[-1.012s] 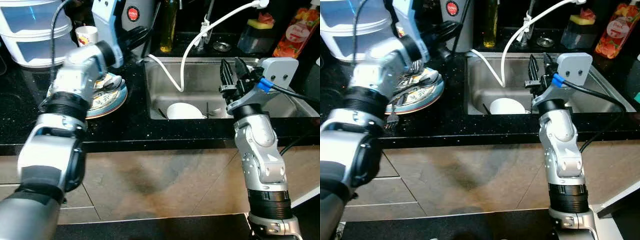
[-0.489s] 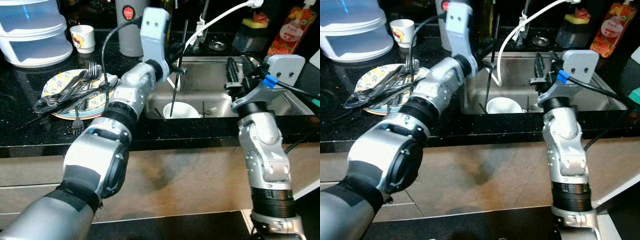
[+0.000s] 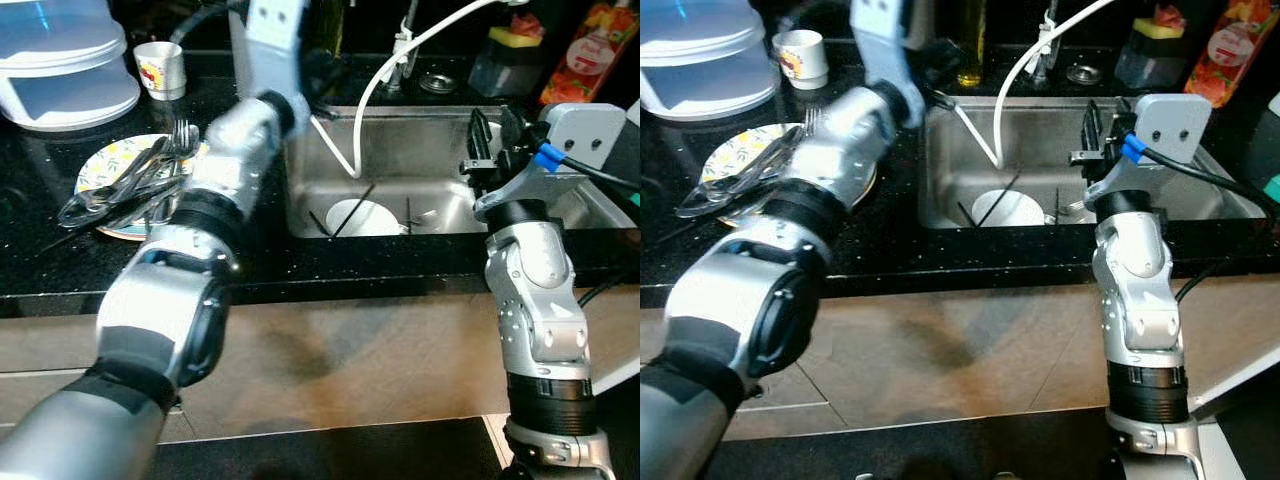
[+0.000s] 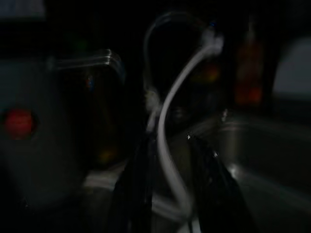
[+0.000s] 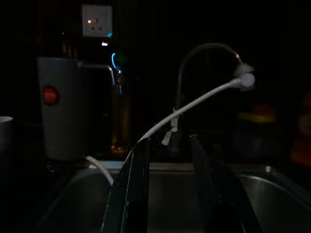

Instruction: Kitchen organization

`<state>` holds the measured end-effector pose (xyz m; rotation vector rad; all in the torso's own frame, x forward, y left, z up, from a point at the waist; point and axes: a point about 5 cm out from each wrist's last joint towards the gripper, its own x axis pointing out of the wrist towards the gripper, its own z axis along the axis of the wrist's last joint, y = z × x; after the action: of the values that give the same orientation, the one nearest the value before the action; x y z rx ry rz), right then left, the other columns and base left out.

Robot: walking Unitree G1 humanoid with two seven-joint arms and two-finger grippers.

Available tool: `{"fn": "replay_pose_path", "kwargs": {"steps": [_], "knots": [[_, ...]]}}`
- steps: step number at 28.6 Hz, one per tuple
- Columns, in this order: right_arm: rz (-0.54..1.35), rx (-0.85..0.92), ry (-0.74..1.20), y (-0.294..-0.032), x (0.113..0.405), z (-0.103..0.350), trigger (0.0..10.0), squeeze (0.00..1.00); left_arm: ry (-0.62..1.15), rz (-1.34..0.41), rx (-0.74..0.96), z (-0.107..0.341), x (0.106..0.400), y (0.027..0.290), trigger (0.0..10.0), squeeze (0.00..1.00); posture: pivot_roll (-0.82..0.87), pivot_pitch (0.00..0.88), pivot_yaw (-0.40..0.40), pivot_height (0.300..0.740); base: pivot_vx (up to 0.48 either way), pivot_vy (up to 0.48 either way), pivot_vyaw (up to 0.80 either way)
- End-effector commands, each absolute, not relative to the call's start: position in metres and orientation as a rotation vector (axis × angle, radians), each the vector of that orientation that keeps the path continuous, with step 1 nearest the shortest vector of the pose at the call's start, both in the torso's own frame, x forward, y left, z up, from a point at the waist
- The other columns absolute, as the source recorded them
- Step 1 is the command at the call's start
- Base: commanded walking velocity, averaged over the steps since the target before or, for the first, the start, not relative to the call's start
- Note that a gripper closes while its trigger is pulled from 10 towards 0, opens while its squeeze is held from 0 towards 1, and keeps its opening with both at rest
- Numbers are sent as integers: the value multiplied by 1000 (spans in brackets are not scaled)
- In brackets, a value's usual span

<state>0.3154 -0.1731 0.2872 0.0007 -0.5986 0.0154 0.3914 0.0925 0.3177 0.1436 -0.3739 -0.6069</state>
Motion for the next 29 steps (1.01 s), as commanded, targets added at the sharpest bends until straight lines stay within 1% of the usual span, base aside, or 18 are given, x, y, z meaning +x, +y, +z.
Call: {"fn": "replay_pose_path", "kwargs": {"steps": [1, 2, 4, 5, 6, 8, 10, 13, 15, 16, 17, 19, 21, 23, 26, 27, 28, 29], "knots": [[9, 12, -581, -174, 317, 282, 10000, 0, -369, -608, 147, 320, 380, 94, 10000, 0, 60, 114, -31, 740, 0, 0, 0], [9, 12, -581, -174, 317, 282, 10000, 0, -369, -608, 147, 320, 380, 94, 10000, 0, 60, 114, -31, 740, 0, 0, 0], [11, 18, -580, -172, 317, 281, 10000, 0, -411, -486, 157, 324, 373, 107, 10000, 0, 62, 109, -25, 740, 0, 0, 0], [11, 18, -580, -172, 317, 281, 10000, 0, -411, -486, 157, 324, 373, 107, 10000, 0, 62, 109, -25, 740, 0, 0, 0], [10, 26, -579, -171, 316, 280, 10000, 0, -419, -420, 126, 324, 369, 118, 10000, 0, 66, 105, -24, 740, 0, 0, 0], [3, 43, -572, -171, 317, 279, 10000, 0, -438, -421, 75, 323, 362, 124, 10000, 0, 66, 105, -24, 740, 0, 0, 0], [-4, 74, -556, -172, 317, 276, 10000, 0, -449, -417, 76, 324, 358, 126, 10000, 0, 63, 100, -29, 740, 0, 0, 0], [-30, 148, -517, -176, 318, 269, 10000, 0, -482, -410, 151, 330, 343, 135, 10000, 0, 73, 89, -35, 740, 0, 0, 0], [-37, 162, -510, -178, 318, 268, 10000, 0, -481, -406, 171, 331, 340, 138, 10000, 0, 73, 89, -35, 740, 0, 0, 0], [-47, 166, -508, -180, 317, 267, 10000, 0, -441, -428, 229, 331, 335, 145, 10000, 0, 76, 83, -29, 740, 0, 0, 0], [-47, 166, -508, -180, 317, 267, 10000, 0, -441, -428, 229, 331, 335, 145, 10000, 0, 76, 83, -29, 740, 0, 0, 0], [-52, 162, -510, -182, 316, 267, 10000, 0, -344, -430, 307, 325, 334, 156, 10000, 0, 80, 79, -22, 740, 0, 0, 0], [-46, 154, -513, -182, 314, 266, 10000, 0, -240, -430, 359, 319, 329, 176, 10000, 0, 81, 77, -21, 740, 0, 0, 0], [-36, 153, -513, -182, 313, 264, 10000, 0, -202, -402, 382, 317, 326, 192, 10000, 0, 89, 69, -21, 740, 0, 0, 0], [-32, 160, -511, -181, 313, 263, 10000, 0, -245, -342, 369, 318, 327, 196, 10000, 0, 93, 67, -23, 740, 0, 0, 0], [-25, 177, -507, -179, 314, 263, 10000, 0, -346, -277, 381, 320, 327, 191, 10000, 0, 89, 59, -28, 740, 0, 0, 0], [-21, 189, -504, -178, 314, 262, 10000, 0, -400, -252, 366, 322, 325, 186, 10000, 0, 89, 59, -28, 740, 0, 0, 0], [-21, 189, -504, -178, 314, 262, 10000, 0, -400, -252, 366, 322, 325, 186, 10000, 0, 89, 59, -28, 740, 0, 0, 0]]}}
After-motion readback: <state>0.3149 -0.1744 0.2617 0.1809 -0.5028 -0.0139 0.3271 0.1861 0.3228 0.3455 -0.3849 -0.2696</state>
